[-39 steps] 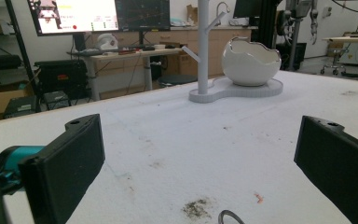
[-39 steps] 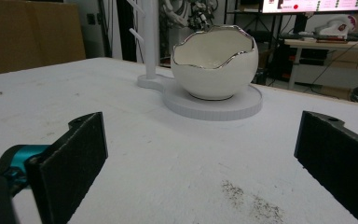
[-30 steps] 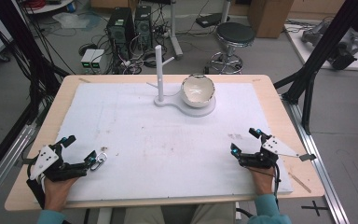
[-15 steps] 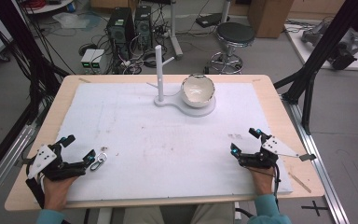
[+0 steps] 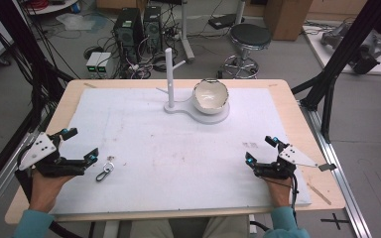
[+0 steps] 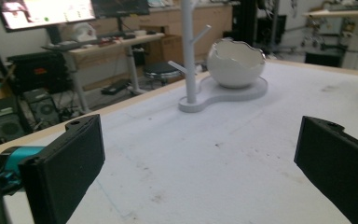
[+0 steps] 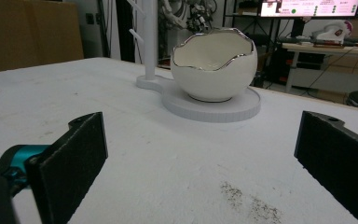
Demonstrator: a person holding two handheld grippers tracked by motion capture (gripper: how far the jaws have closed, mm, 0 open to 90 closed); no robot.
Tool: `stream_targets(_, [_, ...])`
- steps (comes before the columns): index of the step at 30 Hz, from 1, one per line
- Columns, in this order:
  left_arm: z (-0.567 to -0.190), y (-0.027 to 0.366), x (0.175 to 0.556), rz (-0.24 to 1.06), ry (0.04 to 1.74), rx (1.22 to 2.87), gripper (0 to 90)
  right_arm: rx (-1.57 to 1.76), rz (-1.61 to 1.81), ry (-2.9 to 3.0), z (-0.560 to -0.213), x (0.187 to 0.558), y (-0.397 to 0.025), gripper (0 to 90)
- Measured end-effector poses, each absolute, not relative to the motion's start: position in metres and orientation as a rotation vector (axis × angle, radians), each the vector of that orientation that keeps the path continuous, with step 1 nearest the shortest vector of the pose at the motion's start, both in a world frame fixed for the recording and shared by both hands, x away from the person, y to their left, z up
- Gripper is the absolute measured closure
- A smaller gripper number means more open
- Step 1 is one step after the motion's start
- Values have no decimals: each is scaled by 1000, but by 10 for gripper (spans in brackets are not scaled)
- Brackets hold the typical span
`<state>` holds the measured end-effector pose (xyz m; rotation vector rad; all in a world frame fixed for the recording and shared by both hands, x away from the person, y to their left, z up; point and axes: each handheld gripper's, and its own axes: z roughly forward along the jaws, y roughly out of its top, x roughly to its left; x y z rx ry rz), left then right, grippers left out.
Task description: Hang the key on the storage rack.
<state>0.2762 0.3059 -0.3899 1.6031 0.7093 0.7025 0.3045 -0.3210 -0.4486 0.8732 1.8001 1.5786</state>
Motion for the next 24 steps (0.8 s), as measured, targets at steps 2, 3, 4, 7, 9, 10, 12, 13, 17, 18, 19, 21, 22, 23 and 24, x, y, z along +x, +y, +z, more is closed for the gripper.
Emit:
stream_targets(2, [-381, 302, 281, 671, 683, 1679, 21, 872, 1578, 1800, -449, 305, -321, 17])
stream_targets(3, [-376, 301, 284, 655, 674, 1717, 21, 873, 1578, 1800, -449, 304, -321, 17])
stream_targets(4, [-371, 299, 286, 634, 670, 1740, 21, 872, 1579, 1801, -449, 305, -321, 17])
stream_targets(7, [-357, 295, 293, 586, 653, 1824, 25, 877, 1583, 1802, -449, 305, -321, 17])
stream_targets(9, [-350, 292, 297, 564, 631, 1878, 77, 878, 1583, 1801, -449, 305, -321, 17])
stream_targets(10, [-348, 291, 298, 560, 610, 1913, 101, 876, 1581, 1801, -449, 305, -321, 17])
stream_targets(12, [-345, 289, 303, 540, 596, 1967, 103, 874, 1581, 1802, -449, 304, -321, 17])
stream_targets(13, [-344, 288, 305, 525, 595, 1978, 103, 872, 1579, 1801, -449, 304, -321, 17])
stream_targets(17, [-341, 286, 311, 479, 593, 2009, 91, 872, 1580, 1801, -449, 305, -321, 17])
stream_targets(18, [-341, 285, 313, 467, 603, 2029, 85, 873, 1580, 1802, -449, 305, -321, 17])
stream_targets(19, [-342, 285, 316, 448, 616, 2055, 71, 873, 1579, 1801, -449, 305, -321, 17])
stream_targets(21, [-342, 283, 318, 435, 620, 2097, 65, 872, 1579, 1801, -449, 305, -321, 17])
stream_targets(22, [-342, 283, 320, 422, 619, 2118, 65, 872, 1579, 1801, -449, 305, -321, 17])
stream_targets(23, [-343, 281, 321, 410, 622, 2130, 65, 872, 1579, 1801, -449, 304, -321, 17])
stream_targets(24, [-343, 280, 322, 401, 616, 2153, 65, 872, 1579, 1801, -449, 304, -321, 17])
